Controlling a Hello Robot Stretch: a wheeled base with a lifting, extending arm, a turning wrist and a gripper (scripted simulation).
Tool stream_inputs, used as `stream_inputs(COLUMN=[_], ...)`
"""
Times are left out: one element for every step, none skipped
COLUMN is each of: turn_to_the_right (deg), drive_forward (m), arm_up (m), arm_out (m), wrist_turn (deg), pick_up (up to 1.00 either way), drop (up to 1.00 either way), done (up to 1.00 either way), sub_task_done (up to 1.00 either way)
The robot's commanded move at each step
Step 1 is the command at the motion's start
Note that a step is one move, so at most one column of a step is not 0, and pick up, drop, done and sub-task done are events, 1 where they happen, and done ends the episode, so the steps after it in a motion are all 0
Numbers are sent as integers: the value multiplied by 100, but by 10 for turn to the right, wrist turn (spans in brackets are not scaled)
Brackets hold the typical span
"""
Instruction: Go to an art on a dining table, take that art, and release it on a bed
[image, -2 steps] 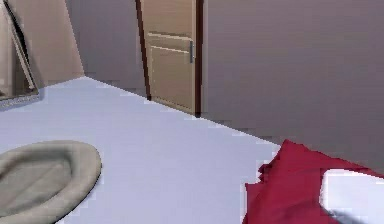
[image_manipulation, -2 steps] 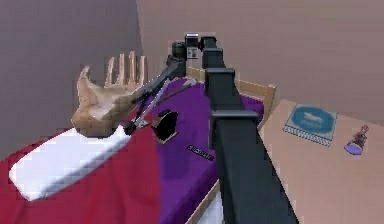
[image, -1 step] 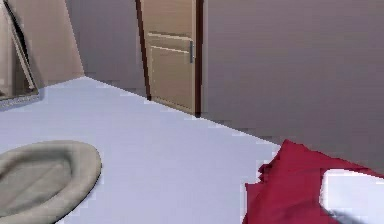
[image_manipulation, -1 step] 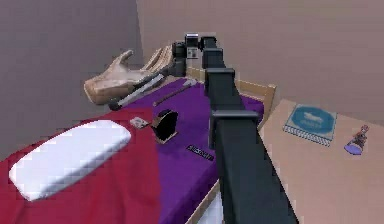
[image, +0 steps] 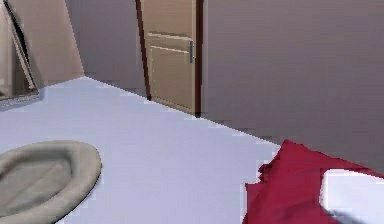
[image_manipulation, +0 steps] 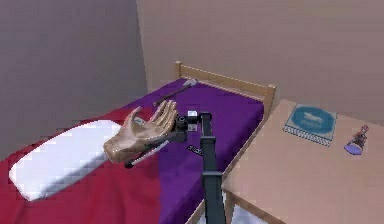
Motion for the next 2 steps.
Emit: stream_inputs(turn_to_the_right=[0,0], drive_forward=[0,0], arm_up=[-32,0], arm_out=[0,0], wrist_turn=[0,0], pick_up=[0,0], drop=[0,100], done=[0,0], sub_task_done=[0,0])
